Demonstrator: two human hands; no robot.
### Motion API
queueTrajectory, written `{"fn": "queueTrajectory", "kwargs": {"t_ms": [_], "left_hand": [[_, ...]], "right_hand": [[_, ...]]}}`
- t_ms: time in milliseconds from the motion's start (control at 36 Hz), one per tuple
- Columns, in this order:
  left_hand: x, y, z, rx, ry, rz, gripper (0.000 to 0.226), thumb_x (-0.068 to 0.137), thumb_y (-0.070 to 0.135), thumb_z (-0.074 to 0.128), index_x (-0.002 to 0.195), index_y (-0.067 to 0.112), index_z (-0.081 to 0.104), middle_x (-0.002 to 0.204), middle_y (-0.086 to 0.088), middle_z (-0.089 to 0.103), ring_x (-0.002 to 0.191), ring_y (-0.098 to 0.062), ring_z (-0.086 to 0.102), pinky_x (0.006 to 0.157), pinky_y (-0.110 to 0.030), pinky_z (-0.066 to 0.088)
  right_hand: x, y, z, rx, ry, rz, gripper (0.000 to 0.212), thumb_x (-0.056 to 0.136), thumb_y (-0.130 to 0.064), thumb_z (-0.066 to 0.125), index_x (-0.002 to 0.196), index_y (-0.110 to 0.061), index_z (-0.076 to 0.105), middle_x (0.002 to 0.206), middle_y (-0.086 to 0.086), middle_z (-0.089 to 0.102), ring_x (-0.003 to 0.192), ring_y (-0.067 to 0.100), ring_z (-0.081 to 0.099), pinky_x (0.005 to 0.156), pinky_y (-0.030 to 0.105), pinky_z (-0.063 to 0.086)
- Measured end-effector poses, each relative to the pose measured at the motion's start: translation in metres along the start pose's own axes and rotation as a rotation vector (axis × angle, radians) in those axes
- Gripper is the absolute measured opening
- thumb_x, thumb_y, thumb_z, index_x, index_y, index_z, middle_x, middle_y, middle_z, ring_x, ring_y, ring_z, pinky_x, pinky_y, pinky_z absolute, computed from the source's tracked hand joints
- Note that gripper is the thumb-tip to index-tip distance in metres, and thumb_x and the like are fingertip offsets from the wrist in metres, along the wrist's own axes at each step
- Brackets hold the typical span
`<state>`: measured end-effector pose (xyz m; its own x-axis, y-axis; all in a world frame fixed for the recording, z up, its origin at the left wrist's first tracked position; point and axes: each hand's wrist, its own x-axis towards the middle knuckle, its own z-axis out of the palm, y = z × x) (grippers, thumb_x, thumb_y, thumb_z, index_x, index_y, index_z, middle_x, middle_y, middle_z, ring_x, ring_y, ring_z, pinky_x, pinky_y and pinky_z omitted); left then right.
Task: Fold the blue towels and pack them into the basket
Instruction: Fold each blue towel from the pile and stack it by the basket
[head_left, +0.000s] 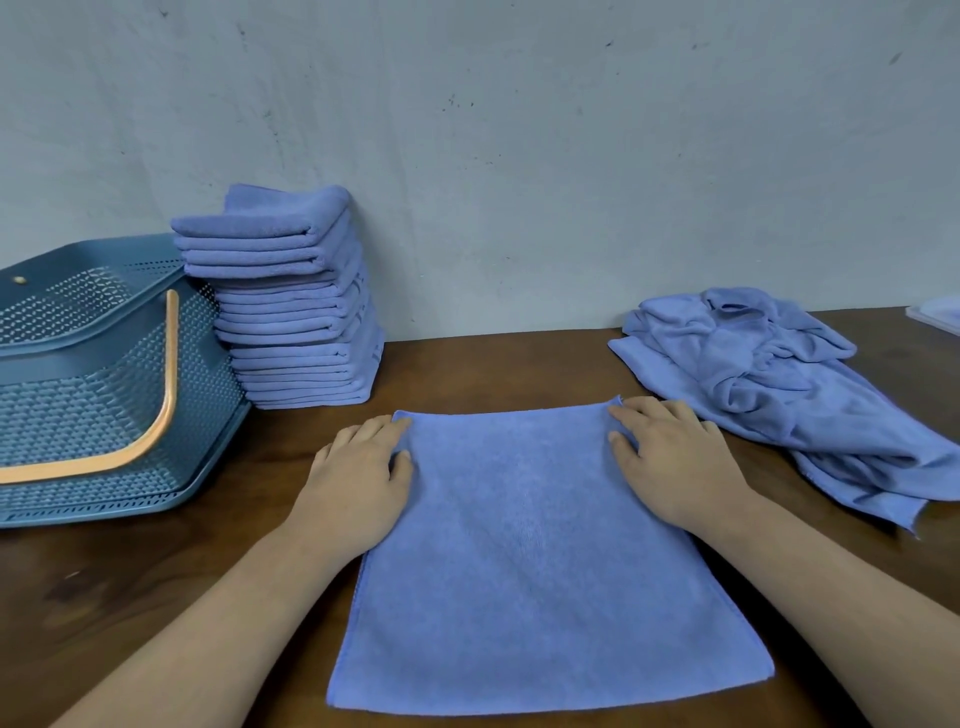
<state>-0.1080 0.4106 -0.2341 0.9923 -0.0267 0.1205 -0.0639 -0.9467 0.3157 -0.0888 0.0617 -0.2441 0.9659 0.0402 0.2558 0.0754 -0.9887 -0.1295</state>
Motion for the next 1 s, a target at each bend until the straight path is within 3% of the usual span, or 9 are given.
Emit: {"fn": "queueTrajectory", "kwargs": {"t_ms": [306, 389, 472, 500, 556, 639, 694, 750, 1000], "left_hand": [[0.002, 0.001, 0.002, 0.048, -0.045, -0.03, 0.055, 0.112, 0.042, 0.025, 0.167, 0.037, 0.024, 0.174, 0.011, 0.022, 0.161, -0.016, 0.015, 0.13, -0.042, 0.015], [-0.001, 0.001, -0.002, 0.013, 0.035, -0.006, 0.051, 0.112, 0.04, 0.031, 0.163, 0.037, 0.034, 0.172, 0.007, 0.027, 0.16, -0.017, 0.017, 0.129, -0.045, 0.019], [-0.008, 0.01, -0.009, -0.036, 0.213, 0.157, 0.042, 0.111, 0.035, 0.038, 0.15, 0.031, 0.052, 0.16, 0.007, 0.045, 0.151, -0.017, 0.034, 0.124, -0.043, 0.03], [-0.012, 0.017, -0.01, -0.071, 0.219, 0.228, 0.04, 0.111, 0.036, 0.038, 0.146, 0.029, 0.056, 0.155, 0.008, 0.05, 0.148, -0.016, 0.038, 0.122, -0.04, 0.032], [-0.023, 0.035, -0.009, -0.12, 0.108, 0.332, 0.045, 0.109, 0.046, 0.036, 0.146, 0.028, 0.055, 0.152, 0.011, 0.052, 0.146, -0.013, 0.041, 0.123, -0.036, 0.031], [-0.038, 0.049, 0.005, 0.003, -0.159, 0.377, 0.065, 0.107, 0.065, 0.03, 0.166, 0.037, 0.024, 0.173, 0.018, 0.017, 0.161, -0.004, 0.006, 0.132, -0.033, 0.006], [-0.039, 0.047, 0.007, 0.087, -0.251, 0.351, 0.076, 0.103, 0.074, 0.024, 0.168, 0.042, 0.003, 0.175, 0.02, -0.008, 0.159, 0.0, -0.016, 0.131, -0.034, -0.007], [-0.037, 0.043, 0.003, 0.117, -0.281, 0.314, 0.082, 0.099, 0.081, 0.021, 0.167, 0.043, -0.005, 0.173, 0.019, -0.018, 0.157, -0.001, -0.025, 0.131, -0.035, -0.01], [-0.037, 0.045, -0.009, 0.165, -0.37, 0.197, 0.088, 0.091, 0.089, 0.02, 0.164, 0.051, -0.012, 0.171, 0.017, -0.026, 0.157, -0.013, -0.03, 0.13, -0.037, -0.011]], "right_hand": [[0.001, -0.002, -0.002, -0.019, -0.036, 0.005, 0.055, 0.108, -0.056, 0.033, 0.159, -0.039, 0.041, 0.164, -0.02, 0.037, 0.145, 0.014, 0.038, 0.112, 0.041, 0.035], [0.001, 0.002, -0.006, 0.046, 0.019, -0.01, 0.054, 0.106, -0.056, 0.039, 0.158, -0.041, 0.041, 0.165, -0.014, 0.037, 0.146, 0.021, 0.038, 0.11, 0.048, 0.039], [-0.002, -0.003, -0.022, 0.133, 0.225, -0.159, 0.046, 0.103, -0.05, 0.051, 0.148, -0.041, 0.052, 0.159, -0.008, 0.044, 0.142, 0.022, 0.044, 0.102, 0.051, 0.046], [-0.003, -0.007, -0.028, 0.226, 0.208, -0.264, 0.043, 0.103, -0.05, 0.052, 0.145, -0.042, 0.054, 0.158, -0.012, 0.044, 0.143, 0.017, 0.043, 0.106, 0.048, 0.046], [-0.012, -0.021, -0.038, 0.427, -0.011, -0.483, 0.041, 0.104, -0.053, 0.055, 0.144, -0.043, 0.058, 0.156, -0.022, 0.044, 0.146, 0.001, 0.039, 0.118, 0.037, 0.038], [-0.026, -0.034, -0.03, 0.355, -0.325, -0.684, 0.051, 0.103, -0.066, 0.051, 0.152, -0.051, 0.048, 0.165, -0.033, 0.027, 0.155, -0.009, 0.016, 0.128, 0.027, 0.019], [-0.027, -0.034, -0.025, 0.252, -0.379, -0.644, 0.06, 0.1, -0.075, 0.044, 0.157, -0.059, 0.032, 0.169, -0.036, 0.01, 0.157, -0.01, -0.002, 0.128, 0.027, 0.006], [-0.02, -0.029, -0.025, 0.198, -0.379, -0.542, 0.065, 0.098, -0.078, 0.041, 0.159, -0.061, 0.023, 0.172, -0.03, 0.002, 0.158, -0.005, -0.007, 0.129, 0.028, 0.0], [-0.002, -0.005, -0.02, 0.161, -0.387, -0.212, 0.075, 0.096, -0.082, 0.028, 0.163, -0.056, 0.01, 0.175, -0.019, -0.009, 0.159, 0.0, -0.014, 0.131, 0.041, -0.003]]}}
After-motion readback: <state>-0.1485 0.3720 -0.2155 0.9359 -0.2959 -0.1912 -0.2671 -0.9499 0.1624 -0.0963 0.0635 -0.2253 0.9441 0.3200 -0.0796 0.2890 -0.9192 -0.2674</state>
